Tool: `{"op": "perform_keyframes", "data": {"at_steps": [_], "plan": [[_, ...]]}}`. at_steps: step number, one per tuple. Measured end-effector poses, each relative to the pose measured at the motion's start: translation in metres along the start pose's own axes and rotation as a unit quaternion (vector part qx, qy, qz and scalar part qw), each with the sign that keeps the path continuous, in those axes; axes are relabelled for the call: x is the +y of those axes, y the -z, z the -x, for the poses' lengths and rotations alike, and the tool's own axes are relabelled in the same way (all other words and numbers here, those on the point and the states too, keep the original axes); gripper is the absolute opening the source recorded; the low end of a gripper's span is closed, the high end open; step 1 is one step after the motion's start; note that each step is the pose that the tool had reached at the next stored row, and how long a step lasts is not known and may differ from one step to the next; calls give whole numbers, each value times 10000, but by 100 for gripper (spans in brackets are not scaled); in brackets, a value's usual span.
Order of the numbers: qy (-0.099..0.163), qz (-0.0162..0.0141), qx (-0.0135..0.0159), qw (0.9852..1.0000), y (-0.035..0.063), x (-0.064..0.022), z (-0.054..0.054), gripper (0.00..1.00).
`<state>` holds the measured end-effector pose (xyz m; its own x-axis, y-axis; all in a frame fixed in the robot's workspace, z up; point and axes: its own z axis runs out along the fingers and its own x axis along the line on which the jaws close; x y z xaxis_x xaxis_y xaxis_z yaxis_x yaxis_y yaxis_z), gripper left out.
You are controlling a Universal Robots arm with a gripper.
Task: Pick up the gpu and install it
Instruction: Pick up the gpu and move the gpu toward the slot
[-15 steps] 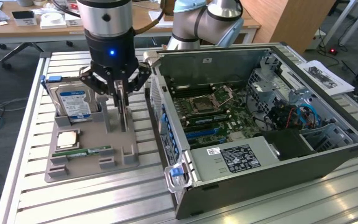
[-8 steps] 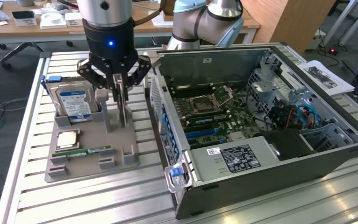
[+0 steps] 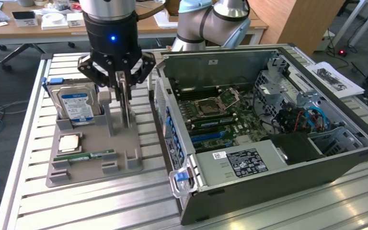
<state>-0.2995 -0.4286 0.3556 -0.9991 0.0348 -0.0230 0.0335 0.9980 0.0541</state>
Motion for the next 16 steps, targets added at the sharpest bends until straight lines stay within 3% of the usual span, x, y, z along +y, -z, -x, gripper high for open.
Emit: {"op": "perform_keyframes", "data": {"at_steps": [16], "plan": [[0,0,0,10000,246,13,6,27]]}}
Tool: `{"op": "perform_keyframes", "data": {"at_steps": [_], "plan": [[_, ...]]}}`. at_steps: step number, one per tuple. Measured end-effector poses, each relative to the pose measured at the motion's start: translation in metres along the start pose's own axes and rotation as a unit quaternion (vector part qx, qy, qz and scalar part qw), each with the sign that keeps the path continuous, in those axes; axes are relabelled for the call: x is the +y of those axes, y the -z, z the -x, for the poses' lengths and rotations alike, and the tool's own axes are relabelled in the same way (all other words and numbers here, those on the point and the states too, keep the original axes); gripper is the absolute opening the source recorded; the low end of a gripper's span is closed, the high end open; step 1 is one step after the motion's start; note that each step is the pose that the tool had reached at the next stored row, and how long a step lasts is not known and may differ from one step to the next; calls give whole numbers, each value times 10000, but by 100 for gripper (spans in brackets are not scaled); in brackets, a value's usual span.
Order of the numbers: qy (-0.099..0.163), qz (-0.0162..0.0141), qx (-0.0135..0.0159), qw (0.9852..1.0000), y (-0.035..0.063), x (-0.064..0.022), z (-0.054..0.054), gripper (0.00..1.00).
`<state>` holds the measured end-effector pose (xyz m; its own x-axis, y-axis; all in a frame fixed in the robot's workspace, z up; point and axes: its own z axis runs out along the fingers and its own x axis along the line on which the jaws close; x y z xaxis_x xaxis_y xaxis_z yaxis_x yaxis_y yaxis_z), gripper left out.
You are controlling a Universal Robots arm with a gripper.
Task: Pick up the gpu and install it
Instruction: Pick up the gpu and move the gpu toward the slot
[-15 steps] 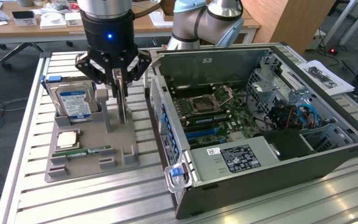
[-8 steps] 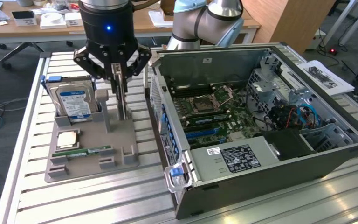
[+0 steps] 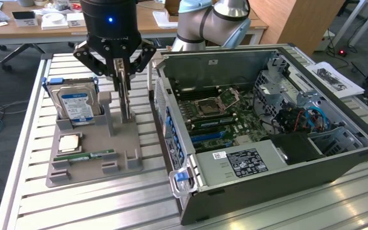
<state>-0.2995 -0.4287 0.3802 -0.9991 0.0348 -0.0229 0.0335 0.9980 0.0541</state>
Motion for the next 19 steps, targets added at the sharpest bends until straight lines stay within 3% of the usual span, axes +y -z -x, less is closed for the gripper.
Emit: {"op": "perform_keyframes", "data": {"at_steps": [10,19], "plan": [[0,0,0,10000,117,6,3,27],[0,0,0,10000,298,16,7,27]]}}
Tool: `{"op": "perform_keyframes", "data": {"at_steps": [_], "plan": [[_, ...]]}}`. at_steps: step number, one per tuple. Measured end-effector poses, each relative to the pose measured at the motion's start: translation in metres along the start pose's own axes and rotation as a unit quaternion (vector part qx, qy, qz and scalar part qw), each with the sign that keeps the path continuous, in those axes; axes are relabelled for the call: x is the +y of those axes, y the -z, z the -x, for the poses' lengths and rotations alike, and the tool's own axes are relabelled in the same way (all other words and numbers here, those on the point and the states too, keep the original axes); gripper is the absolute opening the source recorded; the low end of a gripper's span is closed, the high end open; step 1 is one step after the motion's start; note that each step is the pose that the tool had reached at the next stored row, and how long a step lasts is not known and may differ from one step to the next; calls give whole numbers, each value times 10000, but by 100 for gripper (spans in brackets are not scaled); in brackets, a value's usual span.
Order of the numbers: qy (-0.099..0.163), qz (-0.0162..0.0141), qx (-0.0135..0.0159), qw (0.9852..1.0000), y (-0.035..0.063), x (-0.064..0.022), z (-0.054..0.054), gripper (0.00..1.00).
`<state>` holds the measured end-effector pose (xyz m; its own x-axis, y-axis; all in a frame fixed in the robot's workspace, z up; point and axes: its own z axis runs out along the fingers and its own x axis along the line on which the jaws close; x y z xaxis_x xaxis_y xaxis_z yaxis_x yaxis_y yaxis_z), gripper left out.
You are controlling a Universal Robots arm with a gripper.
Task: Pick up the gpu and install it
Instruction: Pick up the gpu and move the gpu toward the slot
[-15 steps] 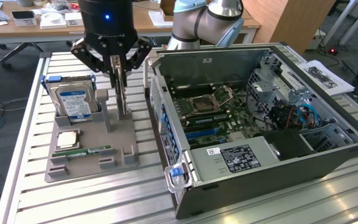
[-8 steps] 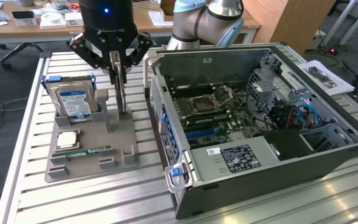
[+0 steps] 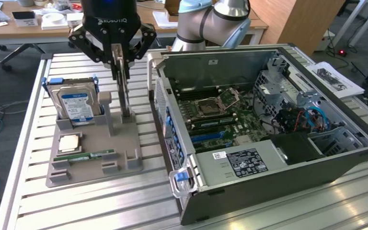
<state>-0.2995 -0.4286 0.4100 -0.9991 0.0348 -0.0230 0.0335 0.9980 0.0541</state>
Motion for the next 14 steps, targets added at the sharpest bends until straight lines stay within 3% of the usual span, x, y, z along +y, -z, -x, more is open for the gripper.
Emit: {"op": "perform_keyframes", "data": {"at_steps": [7,14], "plan": [[0,0,0,10000,99,5,2,27],[0,0,0,10000,103,6,2,27]]}}
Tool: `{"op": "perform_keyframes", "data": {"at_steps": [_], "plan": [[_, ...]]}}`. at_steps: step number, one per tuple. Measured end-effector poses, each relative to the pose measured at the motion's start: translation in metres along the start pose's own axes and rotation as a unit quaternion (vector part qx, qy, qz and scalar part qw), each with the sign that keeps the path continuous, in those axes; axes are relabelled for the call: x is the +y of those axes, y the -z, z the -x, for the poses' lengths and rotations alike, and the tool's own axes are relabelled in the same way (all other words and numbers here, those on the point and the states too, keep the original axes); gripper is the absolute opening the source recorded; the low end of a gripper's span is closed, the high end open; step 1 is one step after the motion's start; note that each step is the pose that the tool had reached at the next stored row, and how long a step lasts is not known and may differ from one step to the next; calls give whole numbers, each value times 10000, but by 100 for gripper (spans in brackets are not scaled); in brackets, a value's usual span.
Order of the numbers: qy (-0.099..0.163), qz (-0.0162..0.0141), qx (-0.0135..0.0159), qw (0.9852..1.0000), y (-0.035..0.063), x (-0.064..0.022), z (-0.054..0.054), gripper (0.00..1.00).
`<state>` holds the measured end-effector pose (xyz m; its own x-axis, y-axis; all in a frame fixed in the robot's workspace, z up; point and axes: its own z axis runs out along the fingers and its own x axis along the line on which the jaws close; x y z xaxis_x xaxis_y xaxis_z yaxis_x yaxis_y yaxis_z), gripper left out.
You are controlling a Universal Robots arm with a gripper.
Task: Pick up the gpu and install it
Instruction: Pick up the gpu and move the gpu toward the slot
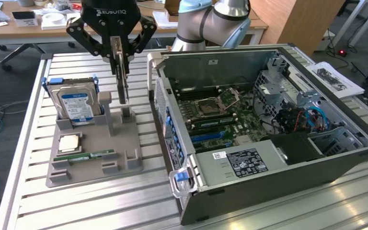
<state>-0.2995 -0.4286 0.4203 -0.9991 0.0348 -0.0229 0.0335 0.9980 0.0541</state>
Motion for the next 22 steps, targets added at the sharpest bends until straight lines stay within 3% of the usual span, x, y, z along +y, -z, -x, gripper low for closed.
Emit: {"op": "perform_keyframes", "data": {"at_steps": [12,22], "plan": [[0,-1,1,10000,22,1,5,27],[0,0,0,10000,19,4,77,27]]}}
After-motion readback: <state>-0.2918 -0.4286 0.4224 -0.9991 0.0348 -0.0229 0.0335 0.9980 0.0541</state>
